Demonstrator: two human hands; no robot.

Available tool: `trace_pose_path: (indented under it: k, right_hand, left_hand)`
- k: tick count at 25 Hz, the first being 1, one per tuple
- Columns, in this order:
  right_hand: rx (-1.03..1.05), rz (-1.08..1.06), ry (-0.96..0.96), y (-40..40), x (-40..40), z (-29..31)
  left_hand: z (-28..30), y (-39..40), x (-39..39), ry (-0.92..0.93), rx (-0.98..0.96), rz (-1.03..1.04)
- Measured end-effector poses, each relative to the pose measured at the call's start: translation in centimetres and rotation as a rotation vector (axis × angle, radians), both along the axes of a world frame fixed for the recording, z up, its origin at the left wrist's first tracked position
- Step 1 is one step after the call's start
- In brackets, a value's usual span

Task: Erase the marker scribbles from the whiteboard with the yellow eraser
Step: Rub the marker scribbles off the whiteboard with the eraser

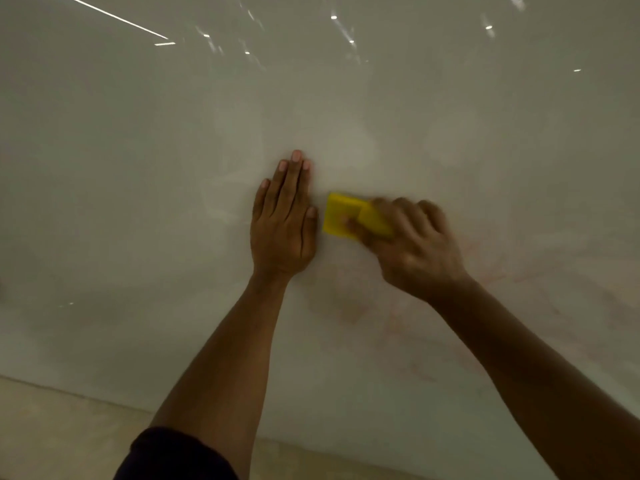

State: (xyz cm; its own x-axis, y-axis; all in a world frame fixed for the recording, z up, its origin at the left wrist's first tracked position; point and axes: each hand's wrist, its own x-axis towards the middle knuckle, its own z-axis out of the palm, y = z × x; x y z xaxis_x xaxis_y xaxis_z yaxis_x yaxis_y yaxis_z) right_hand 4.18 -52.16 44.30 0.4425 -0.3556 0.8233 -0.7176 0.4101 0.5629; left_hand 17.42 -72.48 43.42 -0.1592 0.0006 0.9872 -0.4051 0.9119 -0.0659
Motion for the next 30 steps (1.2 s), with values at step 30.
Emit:
trace_pose_path:
  k: [30]
  right_hand:
    - [-0.142, -0.072, -0.164, 3.5, -0.7, -5.7]
  left_hand:
    - [-0.4, 1.4, -0.7, 0.028, 0.022, 0.036]
